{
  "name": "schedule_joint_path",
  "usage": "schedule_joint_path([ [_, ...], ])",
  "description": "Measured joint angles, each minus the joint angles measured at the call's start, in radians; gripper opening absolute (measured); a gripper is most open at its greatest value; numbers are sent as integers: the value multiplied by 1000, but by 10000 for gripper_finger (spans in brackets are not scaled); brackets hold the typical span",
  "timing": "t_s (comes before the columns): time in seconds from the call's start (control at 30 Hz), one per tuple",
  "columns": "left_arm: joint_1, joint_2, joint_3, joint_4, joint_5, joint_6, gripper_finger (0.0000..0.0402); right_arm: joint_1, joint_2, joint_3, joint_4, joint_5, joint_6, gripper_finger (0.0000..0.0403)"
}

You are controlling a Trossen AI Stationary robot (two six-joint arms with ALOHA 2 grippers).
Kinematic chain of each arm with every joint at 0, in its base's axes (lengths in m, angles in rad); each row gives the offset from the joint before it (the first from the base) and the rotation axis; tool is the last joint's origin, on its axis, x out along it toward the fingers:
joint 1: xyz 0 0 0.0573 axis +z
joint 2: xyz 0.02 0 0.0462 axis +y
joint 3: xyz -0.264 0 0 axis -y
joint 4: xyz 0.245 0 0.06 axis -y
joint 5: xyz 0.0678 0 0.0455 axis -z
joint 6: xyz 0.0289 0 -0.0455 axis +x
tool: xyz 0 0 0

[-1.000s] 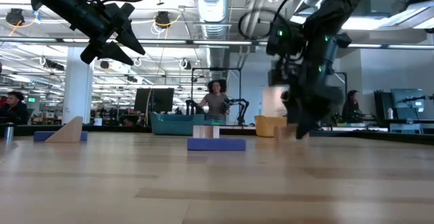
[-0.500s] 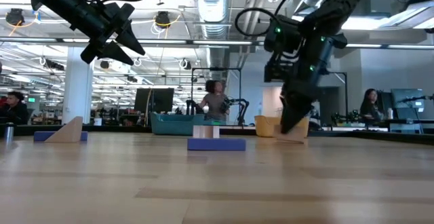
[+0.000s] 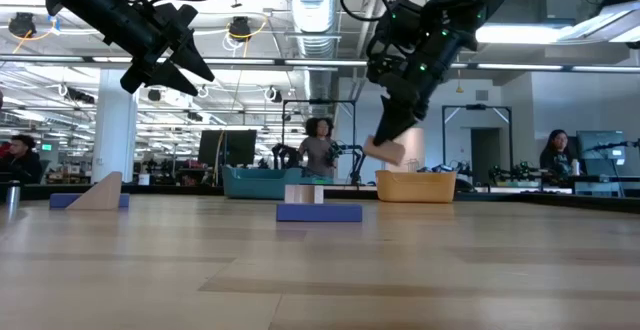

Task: Sort & place blocks by color
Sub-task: Put the bottom right brown block into the yellow bin

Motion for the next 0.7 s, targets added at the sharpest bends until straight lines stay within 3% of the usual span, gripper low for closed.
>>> schedule_joint_path([
  [0.23, 0, 0, 0, 0, 27, -24, 234, -185, 2, 59, -1, 150, -110, 97],
  [0.4, 0, 0, 0, 0, 16, -16, 234, -310, 10, 59, -8, 123, -118, 97],
  [0.57, 0, 0, 0, 0, -5, 8, 234, -354, 10, 59, 4, 105, -136, 100],
  [0.7, 0, 0, 0, 0, 0, 19, 234, -364, 10, 59, -17, 98, -133, 150],
])
